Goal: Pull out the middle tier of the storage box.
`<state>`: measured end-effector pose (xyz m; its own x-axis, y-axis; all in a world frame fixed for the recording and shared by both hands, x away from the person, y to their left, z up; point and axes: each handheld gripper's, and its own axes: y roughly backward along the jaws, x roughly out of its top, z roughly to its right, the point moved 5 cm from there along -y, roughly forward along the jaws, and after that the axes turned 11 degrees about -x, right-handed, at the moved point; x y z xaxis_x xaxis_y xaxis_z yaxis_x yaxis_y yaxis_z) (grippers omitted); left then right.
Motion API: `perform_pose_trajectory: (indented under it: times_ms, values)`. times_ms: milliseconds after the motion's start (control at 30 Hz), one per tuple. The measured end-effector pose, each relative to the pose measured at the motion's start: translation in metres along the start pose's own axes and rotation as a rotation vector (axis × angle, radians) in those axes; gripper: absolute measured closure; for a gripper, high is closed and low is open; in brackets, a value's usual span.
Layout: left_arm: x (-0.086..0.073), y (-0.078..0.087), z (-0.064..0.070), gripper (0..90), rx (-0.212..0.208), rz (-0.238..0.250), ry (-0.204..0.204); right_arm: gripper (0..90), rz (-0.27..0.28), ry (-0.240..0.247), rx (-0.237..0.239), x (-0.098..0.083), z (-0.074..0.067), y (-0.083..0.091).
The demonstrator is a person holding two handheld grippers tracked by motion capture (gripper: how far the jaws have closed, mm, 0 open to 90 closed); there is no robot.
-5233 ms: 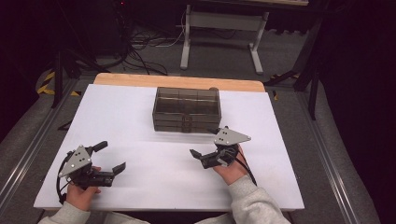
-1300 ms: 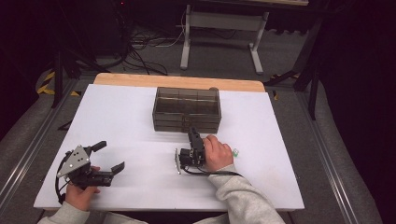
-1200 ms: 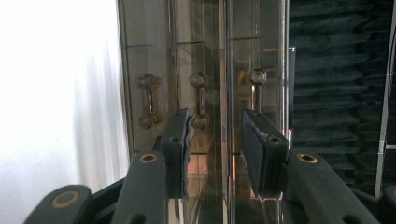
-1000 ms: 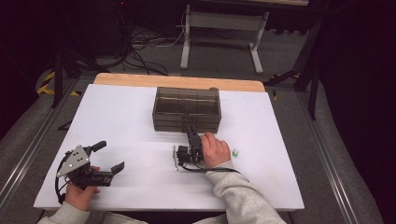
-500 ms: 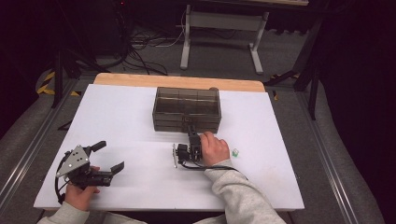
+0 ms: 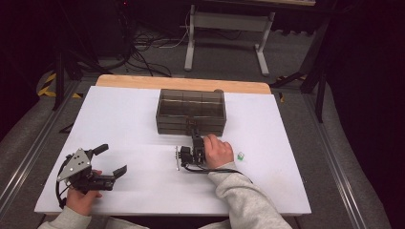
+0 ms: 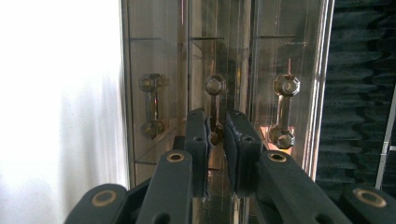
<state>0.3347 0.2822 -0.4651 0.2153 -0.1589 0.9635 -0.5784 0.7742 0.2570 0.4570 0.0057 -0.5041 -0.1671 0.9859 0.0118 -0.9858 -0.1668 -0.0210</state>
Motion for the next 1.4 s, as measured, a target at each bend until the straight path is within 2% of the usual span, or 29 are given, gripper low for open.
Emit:
perform_pose_trajectory:
  times_ms: [300, 367, 867, 1100, 1233, 1400]
  values:
    - [0.000, 0.000, 0.000, 0.3, 0.000, 0.000, 0.001, 81.3, 0.002, -0.014, 0.021, -0.001, 0.002, 0.001]
    - [0.000, 0.000, 0.000, 0.3, -0.001, 0.001, 0.002, 81.3, 0.009, -0.032, 0.029, 0.000, 0.006, 0.004]
    - [0.000, 0.000, 0.000, 0.3, -0.002, -0.002, -0.002, 81.2, 0.036, -0.047, 0.058, 0.001, 0.011, 0.025]
    - [0.000, 0.000, 0.000, 0.3, -0.003, -0.001, 0.001, 80.9, 0.031, -0.060, 0.071, 0.001, 0.011, 0.030]
    - [0.000, 0.000, 0.000, 0.3, 0.000, 0.003, 0.004, 79.8, 0.027, -0.070, 0.104, 0.003, 0.010, 0.033]
    - [0.000, 0.001, 0.000, 0.3, 0.000, 0.004, 0.004, 75.4, 0.029, -0.088, 0.101, 0.002, 0.010, 0.035]
